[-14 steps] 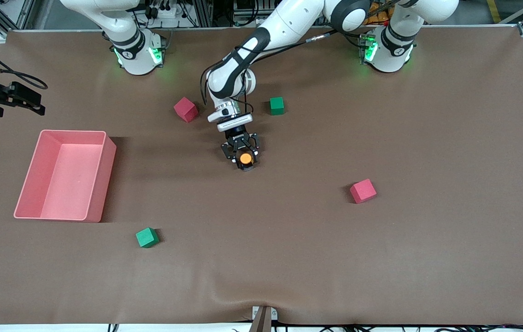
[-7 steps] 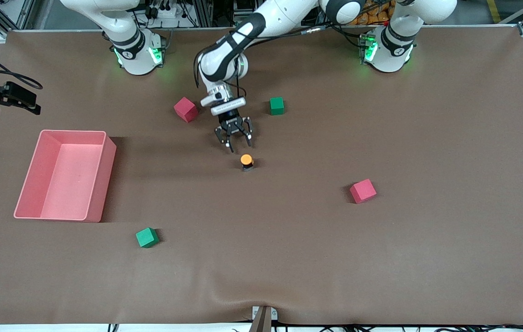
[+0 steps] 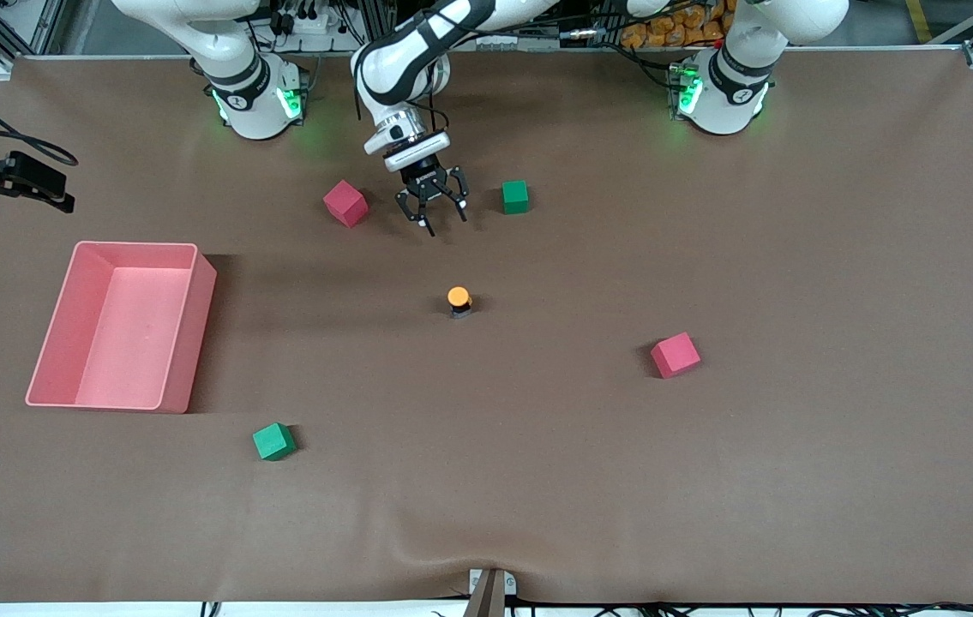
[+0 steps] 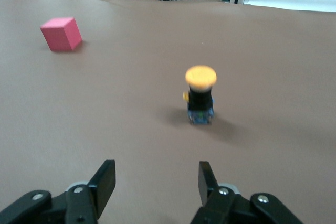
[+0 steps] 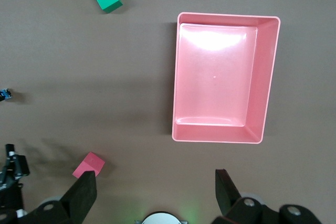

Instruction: Place and upright button with both arms

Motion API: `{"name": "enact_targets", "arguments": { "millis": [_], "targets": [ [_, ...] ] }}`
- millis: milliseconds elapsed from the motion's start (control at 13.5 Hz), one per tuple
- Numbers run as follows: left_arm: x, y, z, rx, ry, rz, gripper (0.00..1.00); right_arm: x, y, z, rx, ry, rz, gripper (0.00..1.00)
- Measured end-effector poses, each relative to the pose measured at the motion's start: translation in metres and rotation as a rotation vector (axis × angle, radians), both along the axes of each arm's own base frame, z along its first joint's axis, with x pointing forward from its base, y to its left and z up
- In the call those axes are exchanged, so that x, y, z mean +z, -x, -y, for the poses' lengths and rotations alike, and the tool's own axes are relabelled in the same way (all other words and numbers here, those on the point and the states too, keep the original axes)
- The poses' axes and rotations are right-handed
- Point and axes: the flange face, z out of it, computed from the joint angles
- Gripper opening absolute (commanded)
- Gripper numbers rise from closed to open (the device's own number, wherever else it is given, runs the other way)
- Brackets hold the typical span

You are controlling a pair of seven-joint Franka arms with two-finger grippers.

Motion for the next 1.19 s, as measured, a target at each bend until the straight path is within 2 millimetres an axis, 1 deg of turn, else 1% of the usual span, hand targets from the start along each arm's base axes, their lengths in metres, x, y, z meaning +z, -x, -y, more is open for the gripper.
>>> {"name": "enact_targets", "arguments": {
  "millis": [74,296,444,593,741,815,1037,1185],
  "targets": [
    [0.018,-0.018,-0.004,-0.001,-0.017,-0.022,0.72,0.000,0.000,0.000,0.000,0.000,-0.001,1.00],
    [0.073,-0.087,-0.022,-0.013,-0.067,-0.082,0.73,0.002,0.002,0.000,0.000,-0.001,-0.004,1.00],
    [0.097,-0.133,-0.037,-0.036,-0.062,-0.119,0.73,0.003,0.002,0.000,0.000,-0.002,-0.004,1.00],
    [0.120,-0.185,-0.060,-0.060,-0.072,-0.156,0.73,0.003,0.002,0.000,0.000,-0.002,-0.003,1.00],
    [0.142,-0.241,-0.093,-0.062,-0.070,-0.181,0.73,0.004,0.002,0.000,0.000,-0.002,-0.003,1.00],
    [0.148,-0.268,-0.111,-0.065,-0.061,-0.194,0.73,0.004,0.002,0.000,0.000,-0.002,-0.003,1.00],
    [0.157,-0.344,-0.170,-0.072,0.016,-0.254,0.73,0.004,0.003,0.000,-0.001,-0.002,-0.003,1.00],
    [0.167,-0.394,-0.219,-0.111,0.054,-0.316,0.73,0.005,0.003,0.000,-0.001,-0.002,-0.003,1.00]
  ]
}}
